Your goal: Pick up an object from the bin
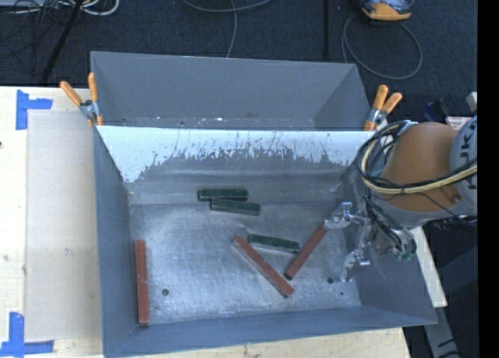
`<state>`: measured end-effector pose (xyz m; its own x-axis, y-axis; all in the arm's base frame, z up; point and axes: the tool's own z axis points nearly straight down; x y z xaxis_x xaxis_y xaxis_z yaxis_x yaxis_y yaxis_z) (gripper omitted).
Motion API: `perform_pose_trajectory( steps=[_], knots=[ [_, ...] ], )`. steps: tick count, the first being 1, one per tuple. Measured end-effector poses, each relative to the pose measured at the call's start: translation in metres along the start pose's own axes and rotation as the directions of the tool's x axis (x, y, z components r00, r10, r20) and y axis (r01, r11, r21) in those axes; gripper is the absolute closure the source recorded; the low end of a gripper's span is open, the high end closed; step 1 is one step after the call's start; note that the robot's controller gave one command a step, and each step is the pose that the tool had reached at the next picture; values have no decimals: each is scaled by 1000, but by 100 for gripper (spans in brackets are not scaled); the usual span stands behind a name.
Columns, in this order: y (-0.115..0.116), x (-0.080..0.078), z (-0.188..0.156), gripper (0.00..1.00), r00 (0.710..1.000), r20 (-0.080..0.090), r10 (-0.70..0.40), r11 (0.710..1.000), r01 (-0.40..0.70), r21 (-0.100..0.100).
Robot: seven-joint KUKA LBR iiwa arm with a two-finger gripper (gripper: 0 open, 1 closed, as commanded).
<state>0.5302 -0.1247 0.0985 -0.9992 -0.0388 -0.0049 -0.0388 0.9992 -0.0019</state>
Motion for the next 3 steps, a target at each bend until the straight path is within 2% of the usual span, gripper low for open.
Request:
perform_pose_trajectory(
  steps=[1,2,3],
  knots=[
    [7,-14,19,0,993,11,-114,993,114,10],
    [44,-43,18,100,976,11,-218,976,218,8],
    [44,-39,19,0,976,-3,-218,976,218,4]
  ],
)
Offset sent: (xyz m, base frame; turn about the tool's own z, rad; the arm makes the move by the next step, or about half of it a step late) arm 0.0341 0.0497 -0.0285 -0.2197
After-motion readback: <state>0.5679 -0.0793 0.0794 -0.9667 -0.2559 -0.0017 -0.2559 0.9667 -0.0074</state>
